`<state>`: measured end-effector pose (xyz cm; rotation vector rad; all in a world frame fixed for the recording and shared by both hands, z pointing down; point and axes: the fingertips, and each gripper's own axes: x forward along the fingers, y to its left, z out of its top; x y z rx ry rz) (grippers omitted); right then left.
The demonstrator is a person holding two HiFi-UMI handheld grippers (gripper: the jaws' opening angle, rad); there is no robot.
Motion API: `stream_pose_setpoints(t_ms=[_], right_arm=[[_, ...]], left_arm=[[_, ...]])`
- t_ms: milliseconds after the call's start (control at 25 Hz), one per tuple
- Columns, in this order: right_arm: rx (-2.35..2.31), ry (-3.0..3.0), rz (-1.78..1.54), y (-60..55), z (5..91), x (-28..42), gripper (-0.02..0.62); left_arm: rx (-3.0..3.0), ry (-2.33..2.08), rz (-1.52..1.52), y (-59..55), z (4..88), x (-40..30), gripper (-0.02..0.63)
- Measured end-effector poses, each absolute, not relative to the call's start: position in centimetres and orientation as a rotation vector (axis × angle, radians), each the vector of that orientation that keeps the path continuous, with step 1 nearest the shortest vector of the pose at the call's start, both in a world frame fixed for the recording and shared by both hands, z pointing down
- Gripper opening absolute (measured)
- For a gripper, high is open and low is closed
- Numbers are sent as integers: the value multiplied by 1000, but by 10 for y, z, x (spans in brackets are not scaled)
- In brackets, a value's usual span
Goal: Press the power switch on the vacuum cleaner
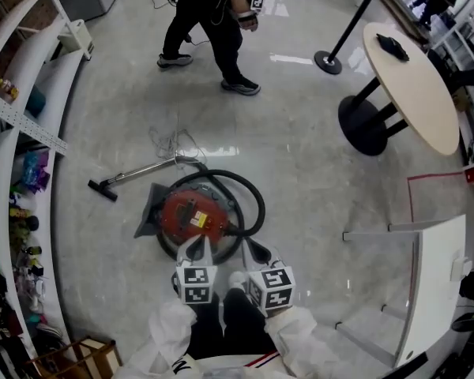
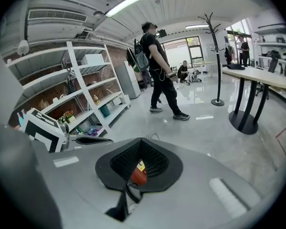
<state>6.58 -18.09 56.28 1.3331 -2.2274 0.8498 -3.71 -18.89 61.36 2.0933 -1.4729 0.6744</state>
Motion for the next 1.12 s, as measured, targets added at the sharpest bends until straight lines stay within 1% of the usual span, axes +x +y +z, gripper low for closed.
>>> stream_pose_setpoints(t_ms=[240,520,800,1120], right_arm=[[1335,-2254,825,-182,529,65,0],[1252,-2352,748,-190,491,36,0],[1167,-2428,716,-186,468,9,0],[1162,-2478,649,-203,434,15,0]], left_arm=[[2123,-1485,641,-185,565,-39,0],[2174,-1545,601,-199,511,-55,0],[2197,-1584,586,-199,477,-67,0],[2215,-1627,535,-199,443,-67,0]])
